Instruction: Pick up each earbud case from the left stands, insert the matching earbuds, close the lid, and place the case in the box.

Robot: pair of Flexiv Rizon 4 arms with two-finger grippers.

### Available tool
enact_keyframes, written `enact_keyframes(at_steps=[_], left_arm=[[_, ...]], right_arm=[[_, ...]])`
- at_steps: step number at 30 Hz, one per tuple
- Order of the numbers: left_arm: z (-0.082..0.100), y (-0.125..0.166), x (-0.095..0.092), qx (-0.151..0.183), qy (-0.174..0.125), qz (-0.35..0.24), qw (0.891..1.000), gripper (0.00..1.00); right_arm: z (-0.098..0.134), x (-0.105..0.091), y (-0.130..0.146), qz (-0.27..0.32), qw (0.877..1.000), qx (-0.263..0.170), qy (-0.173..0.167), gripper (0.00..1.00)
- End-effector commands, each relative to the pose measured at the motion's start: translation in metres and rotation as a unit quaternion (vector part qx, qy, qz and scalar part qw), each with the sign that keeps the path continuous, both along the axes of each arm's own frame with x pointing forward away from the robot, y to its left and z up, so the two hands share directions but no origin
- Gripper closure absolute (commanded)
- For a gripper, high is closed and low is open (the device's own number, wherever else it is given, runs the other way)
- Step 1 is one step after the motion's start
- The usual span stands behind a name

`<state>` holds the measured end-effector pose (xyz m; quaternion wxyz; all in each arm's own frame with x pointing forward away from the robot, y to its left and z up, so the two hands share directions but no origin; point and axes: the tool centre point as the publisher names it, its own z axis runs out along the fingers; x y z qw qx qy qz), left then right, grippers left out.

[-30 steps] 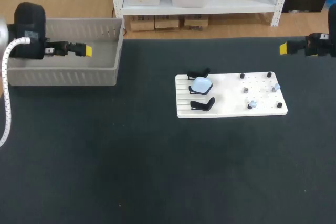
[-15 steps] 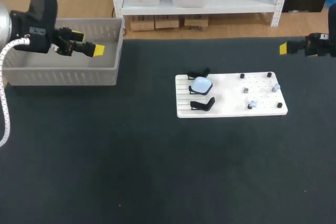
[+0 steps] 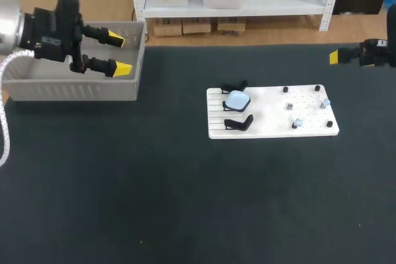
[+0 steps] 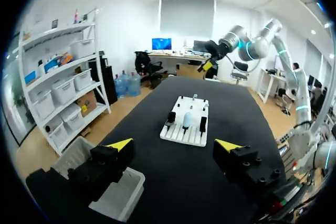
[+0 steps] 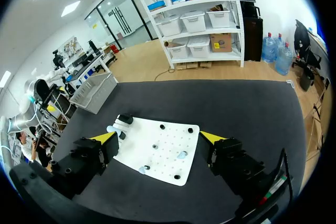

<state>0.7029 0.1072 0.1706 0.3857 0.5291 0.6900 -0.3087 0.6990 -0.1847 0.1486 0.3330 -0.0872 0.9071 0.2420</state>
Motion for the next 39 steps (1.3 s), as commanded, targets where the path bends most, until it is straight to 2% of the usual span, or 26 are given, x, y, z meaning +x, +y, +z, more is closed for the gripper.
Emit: enact_keyframes(at_steps=[1, 13, 18, 24, 39], left_arm=[[0.001, -0.003, 0.011, 0.000, 0.049, -0.077, 0.996, 0.00], [0.001, -0.003, 0.011, 0.000, 0.049, -0.077, 0.996, 0.00], [-0.023, -0.021, 0.003, 0.006, 0.037, -0.094, 0.995, 0.00], [-0.044, -0.043, 0.004, -0.009, 0.040, -0.101, 0.994, 0.00], [-0.073, -0.097, 0.001, -0.042, 0.034, -0.135, 0.989, 0.00]], right_arm=[[0.000, 0.000, 0.000, 0.000, 1.000, -0.001, 0.000, 0.00], [0.000, 0.000, 0.000, 0.000, 1.000, -0.001, 0.000, 0.00], [0.000, 0.000, 0.000, 0.000, 1.000, -0.001, 0.000, 0.00], [0.000, 0.000, 0.000, 0.000, 1.000, -0.001, 0.000, 0.00], [0.000, 0.000, 0.000, 0.000, 1.000, -0.001, 0.000, 0.00]])
